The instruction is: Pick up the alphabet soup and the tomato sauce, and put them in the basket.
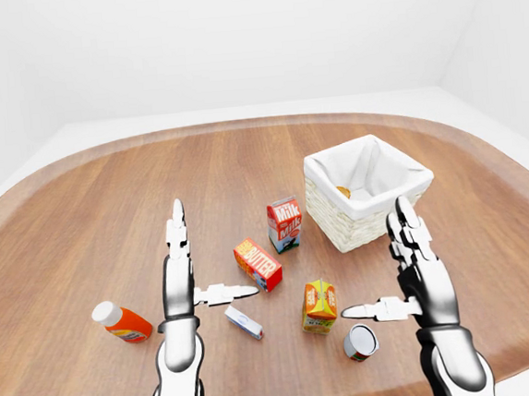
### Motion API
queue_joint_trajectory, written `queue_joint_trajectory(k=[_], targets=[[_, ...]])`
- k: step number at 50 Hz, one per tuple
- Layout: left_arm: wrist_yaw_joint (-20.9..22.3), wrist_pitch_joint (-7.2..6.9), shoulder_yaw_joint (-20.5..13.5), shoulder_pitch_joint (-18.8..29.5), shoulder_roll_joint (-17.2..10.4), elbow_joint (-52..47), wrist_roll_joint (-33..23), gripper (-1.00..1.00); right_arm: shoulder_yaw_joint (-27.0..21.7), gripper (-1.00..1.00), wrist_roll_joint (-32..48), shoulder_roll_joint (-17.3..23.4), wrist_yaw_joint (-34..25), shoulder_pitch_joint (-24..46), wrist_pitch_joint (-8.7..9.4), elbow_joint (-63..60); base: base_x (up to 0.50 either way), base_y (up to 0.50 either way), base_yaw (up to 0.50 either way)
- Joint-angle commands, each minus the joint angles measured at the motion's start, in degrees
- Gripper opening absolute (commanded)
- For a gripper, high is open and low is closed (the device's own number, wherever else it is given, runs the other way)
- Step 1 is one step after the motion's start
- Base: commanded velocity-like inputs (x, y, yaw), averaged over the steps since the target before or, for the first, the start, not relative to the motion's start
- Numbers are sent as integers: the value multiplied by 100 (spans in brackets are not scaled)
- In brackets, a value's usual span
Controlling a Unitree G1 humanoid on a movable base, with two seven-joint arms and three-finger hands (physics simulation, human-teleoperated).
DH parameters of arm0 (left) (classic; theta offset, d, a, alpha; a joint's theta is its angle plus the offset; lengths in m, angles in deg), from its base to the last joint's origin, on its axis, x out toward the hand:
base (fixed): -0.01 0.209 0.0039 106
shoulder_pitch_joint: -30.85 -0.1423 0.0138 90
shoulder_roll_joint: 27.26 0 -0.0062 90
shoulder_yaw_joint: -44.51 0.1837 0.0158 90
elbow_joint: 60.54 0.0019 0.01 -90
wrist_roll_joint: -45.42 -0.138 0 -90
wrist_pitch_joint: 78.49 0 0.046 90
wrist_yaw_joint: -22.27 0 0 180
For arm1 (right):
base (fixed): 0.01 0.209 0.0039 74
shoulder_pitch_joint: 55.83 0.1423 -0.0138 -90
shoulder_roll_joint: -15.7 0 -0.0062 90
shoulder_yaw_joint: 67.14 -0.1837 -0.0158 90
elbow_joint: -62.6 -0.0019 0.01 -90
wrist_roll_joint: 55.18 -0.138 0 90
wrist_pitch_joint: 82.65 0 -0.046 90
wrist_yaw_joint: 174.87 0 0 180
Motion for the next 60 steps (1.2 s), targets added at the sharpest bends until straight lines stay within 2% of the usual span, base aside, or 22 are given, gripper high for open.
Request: queue_joint_trajectory(k=[1,23,60], targets=[[-21,0,-33,-23,5,-62,42,100,117,100,40,6,46,-200,0,153,0,0,0],[-18,0,-46,-2,7,-100,62,100,457,100,305,167,290,-503,0,732,0,0,0],[-19,0,-46,-27,3,-30,50,100,405,100,596,207,408,-635,0,1555,0,0,0]])
